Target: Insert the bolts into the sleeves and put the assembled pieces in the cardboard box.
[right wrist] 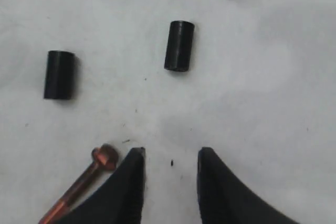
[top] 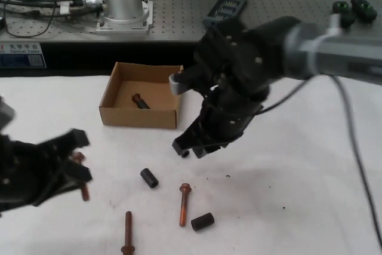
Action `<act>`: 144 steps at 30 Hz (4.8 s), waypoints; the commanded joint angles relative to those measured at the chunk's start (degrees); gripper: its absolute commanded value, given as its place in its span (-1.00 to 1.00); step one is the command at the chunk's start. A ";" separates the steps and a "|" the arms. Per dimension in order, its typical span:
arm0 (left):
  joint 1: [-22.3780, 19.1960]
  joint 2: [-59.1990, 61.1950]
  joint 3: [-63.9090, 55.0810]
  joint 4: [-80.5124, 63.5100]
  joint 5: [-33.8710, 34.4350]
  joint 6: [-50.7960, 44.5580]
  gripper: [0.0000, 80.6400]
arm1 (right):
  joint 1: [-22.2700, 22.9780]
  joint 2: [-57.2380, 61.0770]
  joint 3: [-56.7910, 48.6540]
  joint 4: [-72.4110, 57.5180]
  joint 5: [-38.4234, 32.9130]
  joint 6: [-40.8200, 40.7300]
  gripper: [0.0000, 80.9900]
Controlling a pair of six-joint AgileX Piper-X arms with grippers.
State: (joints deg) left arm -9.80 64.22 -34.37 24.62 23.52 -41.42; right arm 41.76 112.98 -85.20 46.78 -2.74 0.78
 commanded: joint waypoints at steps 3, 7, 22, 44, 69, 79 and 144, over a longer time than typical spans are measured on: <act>3.39 -3.70 0.57 -0.96 -0.14 1.96 -0.98 | -1.45 8.07 -10.47 5.45 -3.27 -0.32 -0.38; 5.96 -5.72 0.54 -1.57 -0.14 1.95 -0.98 | -1.59 11.54 -15.94 6.19 -3.25 -0.42 -0.38; 6.88 -8.24 0.54 -2.03 2.67 3.25 -0.98 | -1.44 18.42 -23.14 6.70 -4.50 -1.71 -0.22; 6.88 -10.16 0.54 -3.04 2.91 2.72 -0.98 | 0.76 19.58 -23.88 13.02 3.93 -1.94 -0.88; 0.29 13.25 -5.34 -46.58 11.81 -8.33 -0.98 | -12.04 -28.39 32.03 -40.67 -43.75 -9.11 -0.87; -10.51 25.42 -8.31 -51.79 9.97 3.63 -0.98 | -12.04 -23.68 47.57 -63.62 -46.87 -6.79 -0.87; -12.72 34.74 -8.19 -74.09 22.18 8.86 -0.98 | -8.96 -3.69 48.25 -115.01 -45.30 28.80 -0.87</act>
State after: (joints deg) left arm -22.33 98.96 -42.00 -48.56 44.91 -33.03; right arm 32.63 109.17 -36.68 -63.69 -54.23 24.05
